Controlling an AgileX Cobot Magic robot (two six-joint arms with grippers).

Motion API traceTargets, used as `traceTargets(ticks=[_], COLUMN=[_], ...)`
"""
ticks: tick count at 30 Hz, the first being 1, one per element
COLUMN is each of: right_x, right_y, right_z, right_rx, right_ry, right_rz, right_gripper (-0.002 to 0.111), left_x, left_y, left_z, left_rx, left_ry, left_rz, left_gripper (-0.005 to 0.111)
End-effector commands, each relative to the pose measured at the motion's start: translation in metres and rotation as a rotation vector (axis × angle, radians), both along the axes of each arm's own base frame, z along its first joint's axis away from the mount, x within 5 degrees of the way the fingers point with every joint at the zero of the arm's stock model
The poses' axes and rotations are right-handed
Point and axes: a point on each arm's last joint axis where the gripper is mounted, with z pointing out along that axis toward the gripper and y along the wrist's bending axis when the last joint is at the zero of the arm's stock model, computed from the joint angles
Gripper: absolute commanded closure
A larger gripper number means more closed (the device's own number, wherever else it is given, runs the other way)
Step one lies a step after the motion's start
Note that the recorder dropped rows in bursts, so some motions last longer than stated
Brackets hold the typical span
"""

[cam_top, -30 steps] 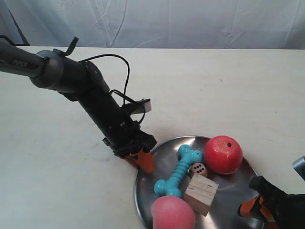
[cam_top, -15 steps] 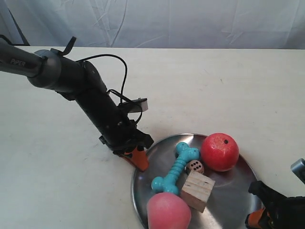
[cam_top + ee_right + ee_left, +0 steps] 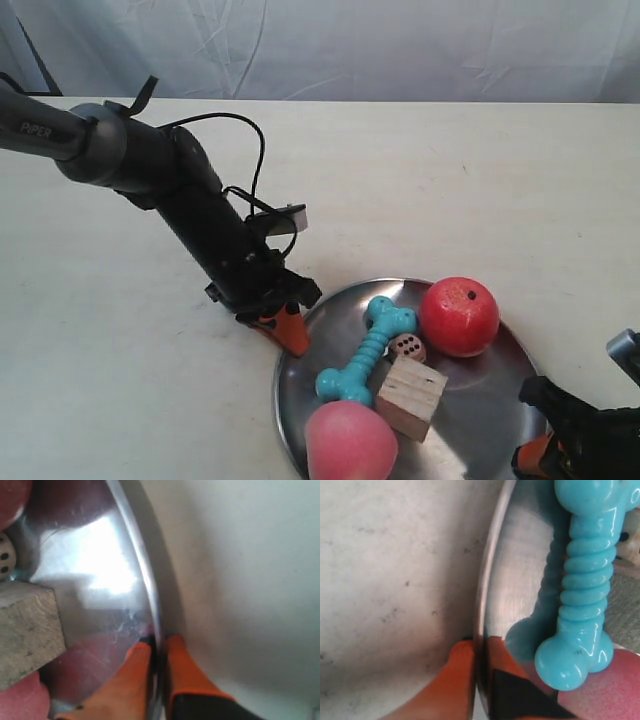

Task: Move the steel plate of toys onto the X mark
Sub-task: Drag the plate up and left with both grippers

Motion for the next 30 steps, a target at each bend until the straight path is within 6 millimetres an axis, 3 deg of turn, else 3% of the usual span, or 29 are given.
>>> traceTargets(ticks=[1, 9, 16, 30], right_x=[0.016, 0.014, 0.018, 0.018], right_y=[0.008, 0.011, 0.011, 0.009], right_z=[0.014, 0.016, 0.019, 0.018], right_rx=[0.109, 0.146, 0.143, 0.121], right_ry=[-0.060, -0.053, -0.033, -0.030], right_rz=[0.034, 0.057, 0.088, 0.089], right_gripper=[0.109, 0.109, 0.109, 0.109], left_x=[-0.010, -0.010, -0.010, -0.007], left_y=[0.002, 0.007, 0.009, 0.013], left_z=[-0.016, 0.002, 0.007, 0.029], left_rx=[0.056, 0.120, 0.151, 0.191], left_ry=[0.007, 0.054, 0.084, 0.019], left_rz=[-0.129, -0.235, -0.258, -0.266], left_gripper=[0.107, 0.107, 0.107, 0.107])
